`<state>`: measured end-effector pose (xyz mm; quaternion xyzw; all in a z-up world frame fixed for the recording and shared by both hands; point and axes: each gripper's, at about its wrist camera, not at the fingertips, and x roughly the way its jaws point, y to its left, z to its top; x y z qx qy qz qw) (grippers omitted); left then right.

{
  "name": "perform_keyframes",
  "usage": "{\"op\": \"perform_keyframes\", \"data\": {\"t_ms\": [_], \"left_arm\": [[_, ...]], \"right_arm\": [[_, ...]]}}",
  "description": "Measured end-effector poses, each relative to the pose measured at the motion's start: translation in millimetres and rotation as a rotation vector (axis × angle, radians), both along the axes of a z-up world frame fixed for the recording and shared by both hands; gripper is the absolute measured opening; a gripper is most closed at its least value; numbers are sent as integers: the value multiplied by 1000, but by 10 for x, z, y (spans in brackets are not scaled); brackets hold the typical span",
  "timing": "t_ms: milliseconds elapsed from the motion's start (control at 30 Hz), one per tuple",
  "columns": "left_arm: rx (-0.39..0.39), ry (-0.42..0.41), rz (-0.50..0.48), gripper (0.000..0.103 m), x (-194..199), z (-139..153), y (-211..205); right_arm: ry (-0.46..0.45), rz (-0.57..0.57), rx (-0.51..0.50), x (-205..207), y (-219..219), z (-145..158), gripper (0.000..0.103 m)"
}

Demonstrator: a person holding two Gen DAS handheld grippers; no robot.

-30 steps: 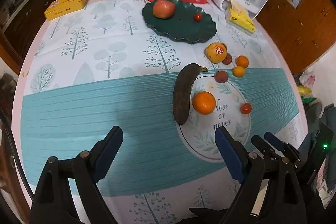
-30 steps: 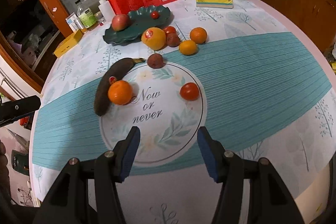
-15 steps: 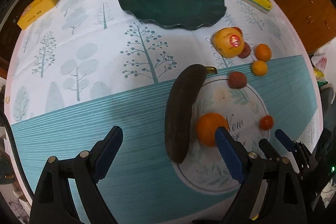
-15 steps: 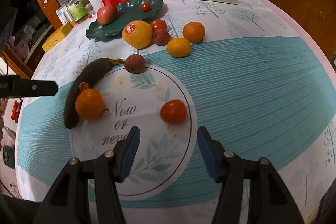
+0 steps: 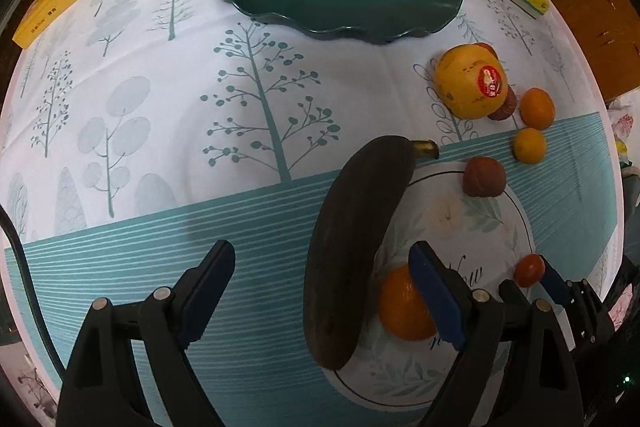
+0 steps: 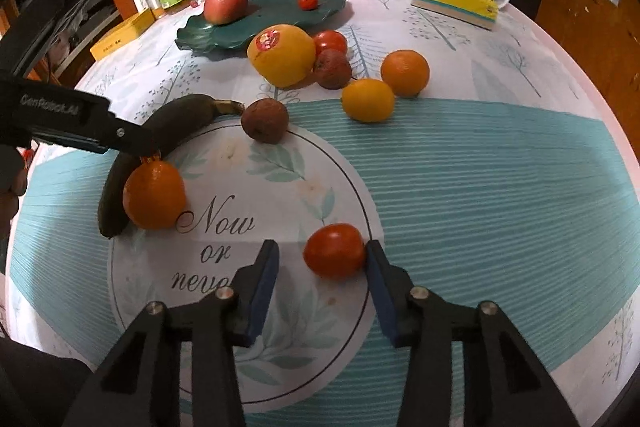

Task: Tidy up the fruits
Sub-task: 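Grasp the dark banana with the left tool while the right tool grasps a cherry tomato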

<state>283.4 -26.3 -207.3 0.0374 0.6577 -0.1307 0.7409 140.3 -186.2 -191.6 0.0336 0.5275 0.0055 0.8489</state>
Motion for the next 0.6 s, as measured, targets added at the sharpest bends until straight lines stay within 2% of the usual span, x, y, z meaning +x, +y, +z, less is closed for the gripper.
{"op": "perform_keyframes", "data": {"t_ms": [67, 267, 433, 600], "left_arm": [[8, 1, -8, 85, 21, -36, -24], [14, 11, -19, 72, 63, -136, -91], [20, -18, -29, 60, 72, -137, -149], [-29, -14, -42, 37, 62, -91, -148]], "right_arm": [[-5, 6, -12, 11, 2, -3, 40], [-11, 24, -42, 32, 8, -10, 33], [-3, 30, -44, 39, -9, -6, 30], [7, 34, -52, 44, -6, -2, 30]]}}
